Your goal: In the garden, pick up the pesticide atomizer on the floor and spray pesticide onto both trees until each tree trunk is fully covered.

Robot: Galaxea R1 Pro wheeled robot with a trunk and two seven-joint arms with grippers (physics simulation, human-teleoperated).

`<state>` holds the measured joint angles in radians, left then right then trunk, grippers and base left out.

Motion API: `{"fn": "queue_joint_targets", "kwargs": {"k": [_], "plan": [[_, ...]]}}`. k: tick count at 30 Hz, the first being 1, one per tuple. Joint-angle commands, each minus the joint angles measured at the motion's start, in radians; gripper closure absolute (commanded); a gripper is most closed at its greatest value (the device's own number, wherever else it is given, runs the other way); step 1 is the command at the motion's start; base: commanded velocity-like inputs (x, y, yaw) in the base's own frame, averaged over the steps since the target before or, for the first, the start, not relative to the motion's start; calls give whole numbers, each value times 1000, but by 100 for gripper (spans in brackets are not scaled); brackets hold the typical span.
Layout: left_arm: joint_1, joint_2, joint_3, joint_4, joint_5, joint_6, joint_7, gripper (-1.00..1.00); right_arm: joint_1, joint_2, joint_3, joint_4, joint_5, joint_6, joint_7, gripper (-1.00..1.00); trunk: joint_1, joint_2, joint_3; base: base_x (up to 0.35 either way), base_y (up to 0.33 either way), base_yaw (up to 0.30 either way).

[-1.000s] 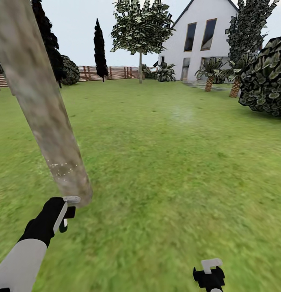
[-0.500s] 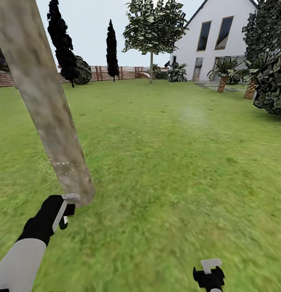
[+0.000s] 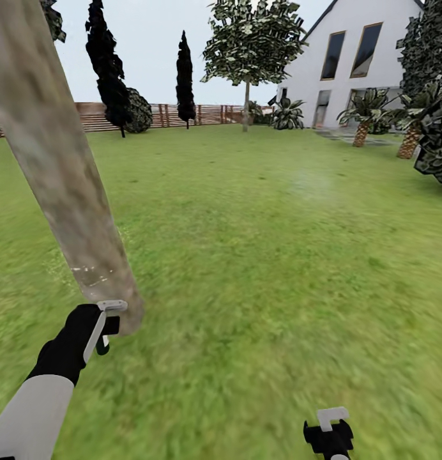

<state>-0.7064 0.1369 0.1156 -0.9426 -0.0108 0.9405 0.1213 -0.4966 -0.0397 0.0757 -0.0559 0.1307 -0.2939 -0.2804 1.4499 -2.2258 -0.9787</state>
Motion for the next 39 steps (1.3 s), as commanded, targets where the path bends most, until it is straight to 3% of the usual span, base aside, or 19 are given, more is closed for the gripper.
{"fn": "queue_joint_targets", "kwargs": {"k": [1, 7, 11, 13, 15, 22, 27, 31, 39], "plan": [[-1, 0, 1, -1, -1, 4, 1, 100, 0, 0, 7, 1, 6, 1, -8, -100, 0, 0, -1, 178, -223, 253], [-1, -1, 1, -2, 1, 5, 1, 100, 0, 0, 7, 1, 6, 1, -7, -100, 0, 0, -1, 85, -241, 273], [-4, -2, -6, -1, 111, 6, -5, 100, 0, 0, 6, 1, 6, 1, -7, -100, 0, 0, -1, 2, -29, 277], [-15, 4, -9, -1, 141, 39, -7, 100, 0, 0, 6, 1, 6, 1, -7, -100, 0, 0, -1, 0, -2, 277], [-28, 4, -13, -1, 142, 57, -7, 100, 0, 0, 6, 1, 6, 1, -7, -100, 0, 0, -1, 0, 0, 277], [-147, 8, -16, 0, 130, 66, -5, 100, 0, 0, 6, 0, 6, 1, -6, -100, 0, 0, -1, 0, 0, 235], [-145, 2, -21, -1, 129, 63, -3, 100, 0, -8, 5, 1, 7, 2, -6, -100, 0, 0, -1, 179, 0, 14], [-144, 3, -54, -1, 129, 65, -3, 100, 0, -8, 6, 1, 6, 1, -6, -100, 0, 0, -1, 335, 0, 0], [-142, 6, -59, -1, 129, 66, -3, 100, 0, -6, 6, -1, 6, 1, -6, -100, 0, 0, -1, 229, -170, 0]]}}
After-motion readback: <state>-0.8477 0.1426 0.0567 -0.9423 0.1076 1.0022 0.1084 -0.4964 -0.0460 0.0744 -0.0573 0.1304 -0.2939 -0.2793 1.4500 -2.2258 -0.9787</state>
